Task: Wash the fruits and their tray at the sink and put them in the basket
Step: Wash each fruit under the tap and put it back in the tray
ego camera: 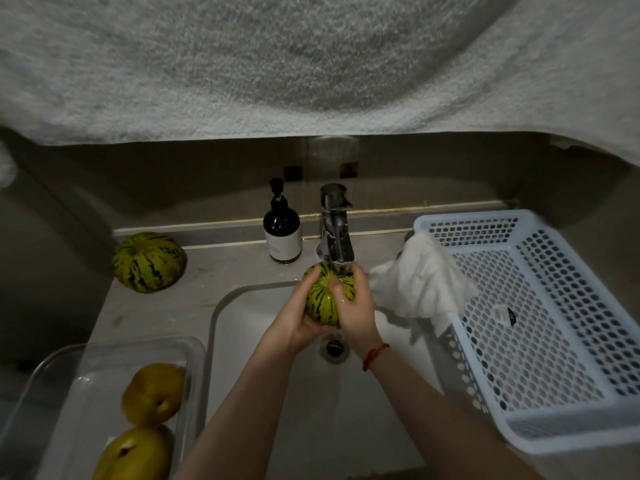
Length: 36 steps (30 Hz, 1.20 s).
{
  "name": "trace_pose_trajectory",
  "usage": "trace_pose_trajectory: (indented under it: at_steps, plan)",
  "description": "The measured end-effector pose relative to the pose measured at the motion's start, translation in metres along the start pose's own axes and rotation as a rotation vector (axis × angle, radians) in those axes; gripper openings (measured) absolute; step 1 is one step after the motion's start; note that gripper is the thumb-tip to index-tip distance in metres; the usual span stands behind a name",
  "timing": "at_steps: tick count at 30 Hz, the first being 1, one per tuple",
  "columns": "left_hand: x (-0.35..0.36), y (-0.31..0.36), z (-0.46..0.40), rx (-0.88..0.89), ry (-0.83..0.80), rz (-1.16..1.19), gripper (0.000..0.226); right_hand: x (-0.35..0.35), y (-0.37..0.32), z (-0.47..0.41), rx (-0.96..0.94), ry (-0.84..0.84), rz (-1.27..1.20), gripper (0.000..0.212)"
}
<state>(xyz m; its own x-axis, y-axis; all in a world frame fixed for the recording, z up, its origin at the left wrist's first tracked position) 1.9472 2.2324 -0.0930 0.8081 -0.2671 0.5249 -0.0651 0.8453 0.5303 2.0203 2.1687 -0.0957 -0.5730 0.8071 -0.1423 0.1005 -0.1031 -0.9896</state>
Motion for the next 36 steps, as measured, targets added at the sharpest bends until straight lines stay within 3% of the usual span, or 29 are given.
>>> trace_pose_trajectory:
  at_steps: [2, 4, 6, 9, 11, 13, 16, 20, 21, 25, 28, 30, 32, 34, 36]
  plan:
    - [0.001, 0.007, 0.001, -0.063, 0.009, -0.062, 0.042, -0.002, 0.002, 0.002, -0.039, -0.023, -0.024, 0.034]
    - [0.004, 0.005, -0.002, 0.009, 0.082, -0.13, 0.041, -0.003, 0.002, 0.002, 0.047, -0.008, -0.112, 0.035]
    - [0.005, -0.001, -0.007, 0.189, 0.164, -0.179, 0.034, -0.002, 0.001, -0.002, 0.243, 0.047, -0.239, 0.028]
    - [0.003, -0.009, -0.007, 0.405, 0.146, -0.234, 0.026, -0.002, -0.007, -0.008, 0.546, 0.018, -0.358, 0.026]
    - [-0.001, -0.01, -0.007, 0.417, 0.104, -0.228, 0.035, -0.005, -0.01, -0.011, 0.765, -0.056, -0.303, 0.042]
    - [-0.003, -0.013, -0.007, 0.369, 0.035, -0.183, 0.052, -0.009, -0.01, -0.016, 0.863, -0.129, -0.146, 0.048]
    - [-0.006, -0.017, -0.007, 0.302, -0.064, -0.098, 0.064, -0.012, -0.005, -0.018, 0.731, -0.119, 0.025, 0.043]
    - [-0.009, -0.014, -0.003, 0.153, -0.111, -0.081, 0.06, -0.013, 0.01, -0.003, 0.292, 0.051, -0.007, 0.02]
    - [-0.011, -0.014, -0.003, 0.097, -0.104, -0.079, 0.06, -0.013, 0.012, 0.002, 0.197, -0.002, -0.004, 0.024]
    - [-0.01, -0.008, -0.003, -0.078, -0.065, -0.104, 0.062, -0.018, 0.017, 0.009, 0.011, -0.13, 0.043, 0.078]
    - [-0.01, -0.007, -0.008, -0.077, -0.018, -0.148, 0.054, -0.02, 0.024, 0.009, -0.155, -0.157, 0.193, 0.078]
    - [-0.009, -0.011, -0.011, -0.05, -0.021, -0.103, 0.049, -0.02, 0.025, 0.006, -0.156, -0.162, 0.172, 0.054]
    - [-0.006, -0.016, -0.011, -0.032, -0.046, -0.015, 0.051, -0.016, 0.017, 0.005, 0.021, -0.137, 0.019, 0.019]
    - [-0.002, -0.022, -0.011, -0.042, -0.077, 0.115, 0.054, -0.007, 0.012, 0.002, 0.129, -0.035, -0.013, 0.02]
    - [0.001, -0.028, -0.012, -0.044, -0.097, 0.228, 0.054, 0.003, 0.006, -0.003, 0.155, 0.077, 0.108, 0.021]
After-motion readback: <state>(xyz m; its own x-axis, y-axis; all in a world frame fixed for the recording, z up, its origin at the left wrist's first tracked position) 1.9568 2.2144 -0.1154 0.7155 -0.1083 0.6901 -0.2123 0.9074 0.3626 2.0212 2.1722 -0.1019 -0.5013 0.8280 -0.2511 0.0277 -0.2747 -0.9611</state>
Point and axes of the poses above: each hand's wrist, its own z-axis away from the middle knuckle, its own x-axis out of the palm, y = z × x, the point moved 1 cm from there along -z, towards the middle knuckle, and after that the axes turned 6 degrees about y, right-handed, at the moved point
